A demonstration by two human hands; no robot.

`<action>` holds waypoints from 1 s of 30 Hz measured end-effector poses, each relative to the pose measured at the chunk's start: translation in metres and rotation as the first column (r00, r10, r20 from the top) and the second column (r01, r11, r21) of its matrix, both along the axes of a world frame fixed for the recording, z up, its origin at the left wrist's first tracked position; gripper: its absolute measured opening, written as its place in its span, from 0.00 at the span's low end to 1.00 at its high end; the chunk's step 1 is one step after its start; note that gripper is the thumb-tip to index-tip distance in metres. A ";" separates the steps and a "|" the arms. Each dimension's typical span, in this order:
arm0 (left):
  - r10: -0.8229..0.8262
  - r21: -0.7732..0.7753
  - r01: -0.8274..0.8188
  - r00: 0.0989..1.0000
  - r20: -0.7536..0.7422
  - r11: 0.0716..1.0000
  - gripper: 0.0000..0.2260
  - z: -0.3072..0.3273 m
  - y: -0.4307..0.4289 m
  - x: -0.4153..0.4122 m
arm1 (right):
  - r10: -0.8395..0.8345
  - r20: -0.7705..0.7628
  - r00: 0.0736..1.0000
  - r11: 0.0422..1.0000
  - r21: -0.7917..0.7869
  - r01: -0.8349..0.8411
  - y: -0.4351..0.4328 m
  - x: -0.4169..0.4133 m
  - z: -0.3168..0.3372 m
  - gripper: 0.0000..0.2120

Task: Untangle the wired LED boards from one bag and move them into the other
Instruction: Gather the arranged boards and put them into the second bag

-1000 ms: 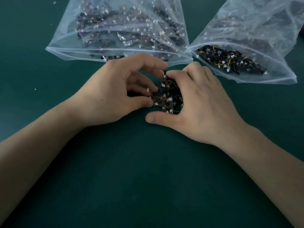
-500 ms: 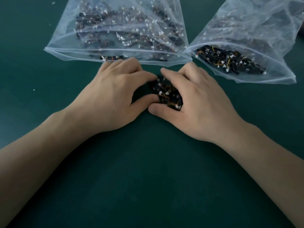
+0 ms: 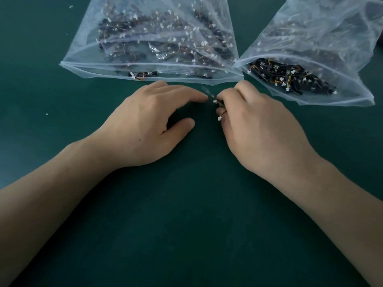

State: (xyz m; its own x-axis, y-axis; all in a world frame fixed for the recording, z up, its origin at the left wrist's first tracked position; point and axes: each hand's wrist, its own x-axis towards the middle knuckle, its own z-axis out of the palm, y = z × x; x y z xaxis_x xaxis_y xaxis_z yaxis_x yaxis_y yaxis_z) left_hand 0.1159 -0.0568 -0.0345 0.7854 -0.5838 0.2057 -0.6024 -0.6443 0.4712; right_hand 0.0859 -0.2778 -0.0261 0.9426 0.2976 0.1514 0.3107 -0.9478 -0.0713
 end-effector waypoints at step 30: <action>-0.009 0.023 0.009 1.000 -0.002 1.000 0.13 -0.002 0.002 0.003 | -0.358 0.299 0.885 0.933 0.142 0.329 -0.069 0.042 0.005 0.09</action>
